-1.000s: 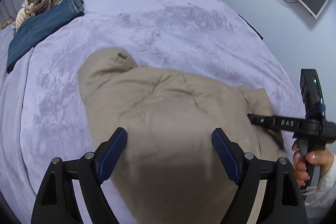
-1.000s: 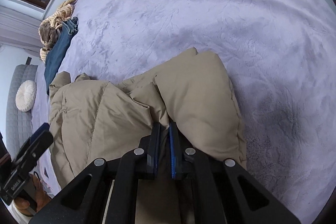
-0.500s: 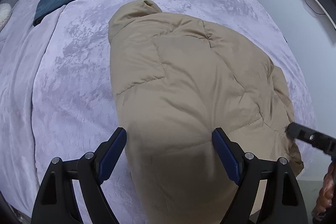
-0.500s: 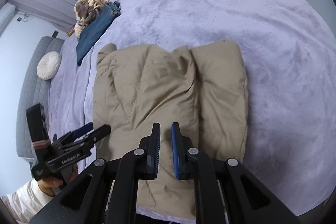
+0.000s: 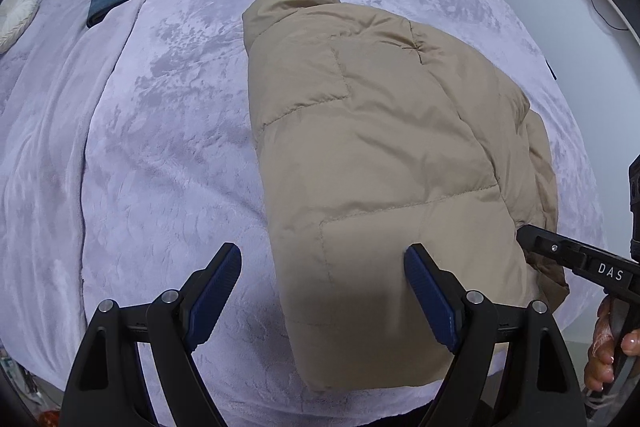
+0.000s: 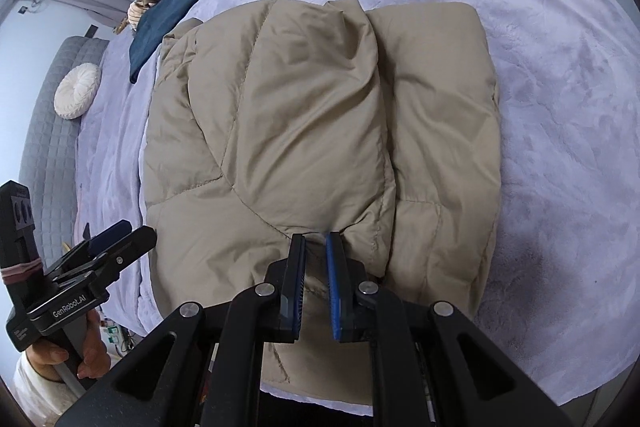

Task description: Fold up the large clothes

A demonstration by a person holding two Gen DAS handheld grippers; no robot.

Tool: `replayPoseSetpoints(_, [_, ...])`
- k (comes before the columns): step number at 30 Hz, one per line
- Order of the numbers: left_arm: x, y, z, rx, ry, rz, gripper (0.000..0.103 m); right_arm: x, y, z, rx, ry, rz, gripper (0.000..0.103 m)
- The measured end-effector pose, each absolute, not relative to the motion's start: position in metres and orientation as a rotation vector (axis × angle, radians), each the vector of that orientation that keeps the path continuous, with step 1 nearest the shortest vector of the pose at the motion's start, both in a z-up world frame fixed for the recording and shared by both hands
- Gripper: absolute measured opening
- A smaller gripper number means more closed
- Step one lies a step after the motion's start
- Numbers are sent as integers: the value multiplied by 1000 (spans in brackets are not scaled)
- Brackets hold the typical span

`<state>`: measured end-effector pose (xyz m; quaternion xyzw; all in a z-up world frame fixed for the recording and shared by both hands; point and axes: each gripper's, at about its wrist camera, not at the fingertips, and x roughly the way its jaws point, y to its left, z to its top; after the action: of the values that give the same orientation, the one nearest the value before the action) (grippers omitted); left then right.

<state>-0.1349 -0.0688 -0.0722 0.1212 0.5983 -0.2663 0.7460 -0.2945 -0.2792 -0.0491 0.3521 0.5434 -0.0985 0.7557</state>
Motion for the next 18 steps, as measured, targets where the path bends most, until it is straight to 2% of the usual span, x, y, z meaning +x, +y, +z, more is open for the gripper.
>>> replayPoseSetpoints(7, [-135,-51,-75,239,1323,-595,87,-300,-270,-36,773,1151,-281,15])
replayPoseSetpoints(8, [-135,-50,-75,245,1320,-601,103,-301,-269,-34,777,1145,-288,18])
replayPoseSetpoints(11, [-135,-44,-71,264,1295,-614,103,-305,-262,-29,780,1124,-303,32])
replayPoseSetpoints(18, [-137,-32,-68,271,1281,-652,103,-315,-245,-30,793,1117,-349,46])
